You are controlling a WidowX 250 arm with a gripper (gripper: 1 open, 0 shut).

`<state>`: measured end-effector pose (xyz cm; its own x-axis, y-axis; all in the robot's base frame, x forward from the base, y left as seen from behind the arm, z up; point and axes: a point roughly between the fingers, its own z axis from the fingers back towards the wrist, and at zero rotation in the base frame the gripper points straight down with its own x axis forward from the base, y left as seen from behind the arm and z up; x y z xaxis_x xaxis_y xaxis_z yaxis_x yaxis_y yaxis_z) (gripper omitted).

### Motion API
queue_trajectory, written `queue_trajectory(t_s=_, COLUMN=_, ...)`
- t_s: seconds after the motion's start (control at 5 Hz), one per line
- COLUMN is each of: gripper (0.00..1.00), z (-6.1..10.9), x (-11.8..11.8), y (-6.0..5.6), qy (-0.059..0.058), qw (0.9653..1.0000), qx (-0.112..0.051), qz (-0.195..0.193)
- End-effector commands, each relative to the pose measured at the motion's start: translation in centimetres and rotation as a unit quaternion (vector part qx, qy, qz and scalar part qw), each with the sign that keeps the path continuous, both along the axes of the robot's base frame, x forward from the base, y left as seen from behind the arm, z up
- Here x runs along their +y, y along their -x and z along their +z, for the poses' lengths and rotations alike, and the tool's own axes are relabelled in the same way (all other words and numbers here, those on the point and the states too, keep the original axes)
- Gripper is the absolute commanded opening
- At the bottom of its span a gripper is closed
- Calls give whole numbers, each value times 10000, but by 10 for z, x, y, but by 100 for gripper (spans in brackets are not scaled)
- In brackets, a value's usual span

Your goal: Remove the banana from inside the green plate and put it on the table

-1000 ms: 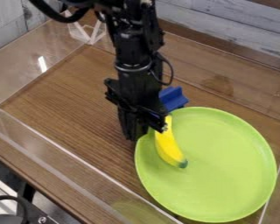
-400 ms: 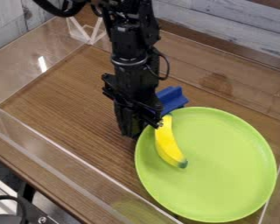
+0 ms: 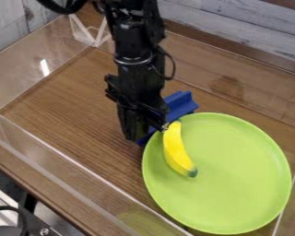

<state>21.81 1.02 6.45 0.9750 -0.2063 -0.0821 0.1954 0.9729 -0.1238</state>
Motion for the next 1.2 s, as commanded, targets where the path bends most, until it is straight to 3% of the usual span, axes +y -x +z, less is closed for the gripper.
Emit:
queue_trajectory(t_s=0.0, gripper=0, z=18, x=6, y=-8, qy=-46, qw=9995, qx=-297, qz=-11)
queue_trajectory(t_s=0.4, gripper=0, z=19, x=11, y=-6, qy=-35, qw=9997, qx=-245, qz=-84)
queue_trajectory(t_s=0.6, gripper=100, z=18, x=12, y=-5, qy=-18, qw=9997, qx=-221, qz=-126)
queue_trajectory(t_s=1.0, gripper=100, z=14, x=7, y=-6, qy=33, qw=9995, qx=-183, qz=-249)
